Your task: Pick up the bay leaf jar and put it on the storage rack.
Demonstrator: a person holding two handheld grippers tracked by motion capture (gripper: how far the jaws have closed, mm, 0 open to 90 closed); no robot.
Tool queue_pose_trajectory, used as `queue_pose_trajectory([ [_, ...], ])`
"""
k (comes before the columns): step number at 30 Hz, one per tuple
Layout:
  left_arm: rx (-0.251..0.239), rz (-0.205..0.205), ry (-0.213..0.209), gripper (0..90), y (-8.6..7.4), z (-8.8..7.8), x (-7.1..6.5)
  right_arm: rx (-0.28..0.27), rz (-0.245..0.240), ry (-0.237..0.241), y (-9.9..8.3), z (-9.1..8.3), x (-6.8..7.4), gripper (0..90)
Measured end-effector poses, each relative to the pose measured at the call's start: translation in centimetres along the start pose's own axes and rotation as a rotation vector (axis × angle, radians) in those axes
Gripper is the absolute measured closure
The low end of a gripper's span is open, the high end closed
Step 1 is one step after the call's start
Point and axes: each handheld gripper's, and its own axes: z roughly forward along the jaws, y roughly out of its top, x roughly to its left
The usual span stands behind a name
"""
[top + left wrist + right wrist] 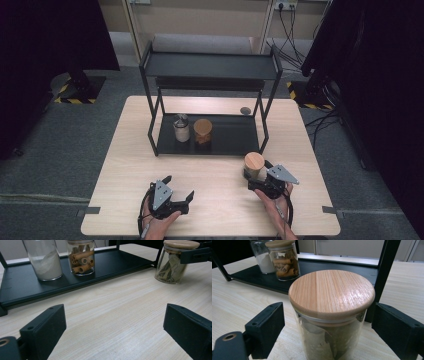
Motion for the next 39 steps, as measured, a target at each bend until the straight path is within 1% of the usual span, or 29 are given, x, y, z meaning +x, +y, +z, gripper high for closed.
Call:
queue_pose_trajectory([
  [7,0.0,0.0,0.0,4.1,0.0,0.0,0.0,0.008,-0.007,0.0,0.2,0.4,0.1,15.7],
  [17,0.0,0.0,0.0,4.0,0.0,0.0,0.0,0.032,-0.036,-0.012,0.8,1.0,0.2,25.0],
  [19,0.0,0.0,-0.001,4.1,0.0,0.0,0.0,0.035,-0.035,-0.007,0.9,1.1,0.1,25.4],
  [21,0.0,0.001,-0.001,4.1,0.0,0.0,0.0,0.038,-0.052,-0.014,1.0,1.0,0.3,25.9],
  [24,-0.002,-0.001,-0.001,4.1,0.0,0.0,0.0,0.033,-0.038,0.005,1.0,1.0,0.0,26.0],
  [27,-0.001,-0.002,-0.001,4.1,0.0,0.0,0.0,0.02,-0.054,0.003,1.1,0.8,0.0,26.0],
  [29,-0.001,-0.001,-0.001,4.1,0.0,0.0,0.0,0.014,-0.055,0.006,1.2,0.6,0.0,26.0],
  [33,-0.001,-0.001,-0.001,4.1,0.0,0.0,0.0,0.015,-0.056,0.014,1.4,0.4,-0.1,26.1],
  [39,0.0,0.0,-0.001,4.1,0.0,0.0,0.0,0.014,-0.07,0.033,1.7,0.3,0.1,26.1],
])
